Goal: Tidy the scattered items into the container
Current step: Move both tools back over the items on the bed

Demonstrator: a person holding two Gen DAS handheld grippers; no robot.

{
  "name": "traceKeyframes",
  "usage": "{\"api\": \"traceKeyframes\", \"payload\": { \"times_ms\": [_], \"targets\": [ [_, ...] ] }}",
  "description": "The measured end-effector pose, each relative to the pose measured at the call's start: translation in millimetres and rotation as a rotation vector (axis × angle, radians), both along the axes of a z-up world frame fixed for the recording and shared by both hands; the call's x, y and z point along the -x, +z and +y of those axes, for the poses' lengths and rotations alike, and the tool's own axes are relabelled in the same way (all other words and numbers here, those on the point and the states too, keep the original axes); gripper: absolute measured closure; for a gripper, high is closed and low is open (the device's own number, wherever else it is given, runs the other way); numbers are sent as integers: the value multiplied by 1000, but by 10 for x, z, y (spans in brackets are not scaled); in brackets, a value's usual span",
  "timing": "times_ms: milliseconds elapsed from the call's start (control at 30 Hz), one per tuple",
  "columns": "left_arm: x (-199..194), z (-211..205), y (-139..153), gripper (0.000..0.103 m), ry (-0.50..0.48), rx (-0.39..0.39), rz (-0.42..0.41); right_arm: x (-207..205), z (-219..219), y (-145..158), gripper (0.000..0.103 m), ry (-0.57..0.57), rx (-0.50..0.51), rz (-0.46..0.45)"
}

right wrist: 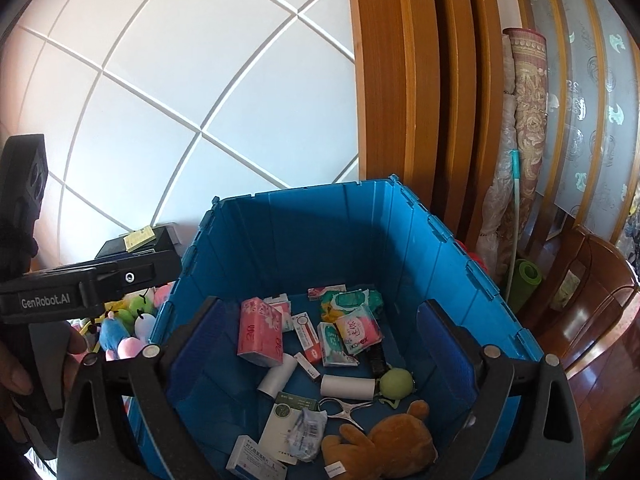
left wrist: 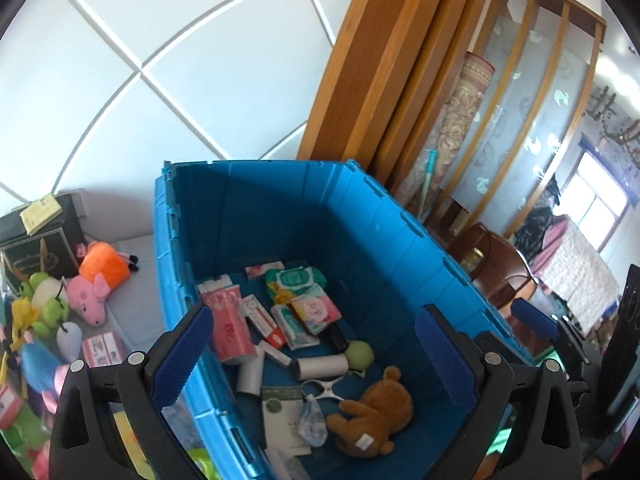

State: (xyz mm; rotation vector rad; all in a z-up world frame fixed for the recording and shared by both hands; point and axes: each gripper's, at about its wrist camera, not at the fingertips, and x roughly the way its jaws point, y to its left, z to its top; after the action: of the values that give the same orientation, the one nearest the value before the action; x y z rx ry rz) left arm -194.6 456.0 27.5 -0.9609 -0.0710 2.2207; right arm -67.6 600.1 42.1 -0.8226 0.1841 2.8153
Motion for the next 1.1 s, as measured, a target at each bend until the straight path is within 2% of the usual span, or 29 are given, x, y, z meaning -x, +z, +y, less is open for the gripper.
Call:
{"api": "traceKeyframes", "payload": {
  "times_ms": [300, 533, 767, 833, 1000, 1100],
  "targets": [
    [-96, -971, -203, 1, 123, 11, -5, 32, -642, 11, 6, 119, -5, 1],
    [-163, -1838, -519, 1, 209, 25, -63, 43, -1281, 22, 5, 201, -11, -5],
    [-272, -2746, -895, 1, 285, 86, -89, 33, -2025, -95, 5, 276, -36, -46],
    [-315, -3039, -991, 1, 317, 113, -88, 54, -2214, -133, 5, 289, -31, -61],
    [-355, -3914, -1316, 1, 436, 122, -167, 119, -2733, -159, 5, 330, -53, -80],
    [-399, -4389, -1469, 1, 487, 135, -186, 167, -3033, -192, 5, 351, -74, -89]
  ]
}}
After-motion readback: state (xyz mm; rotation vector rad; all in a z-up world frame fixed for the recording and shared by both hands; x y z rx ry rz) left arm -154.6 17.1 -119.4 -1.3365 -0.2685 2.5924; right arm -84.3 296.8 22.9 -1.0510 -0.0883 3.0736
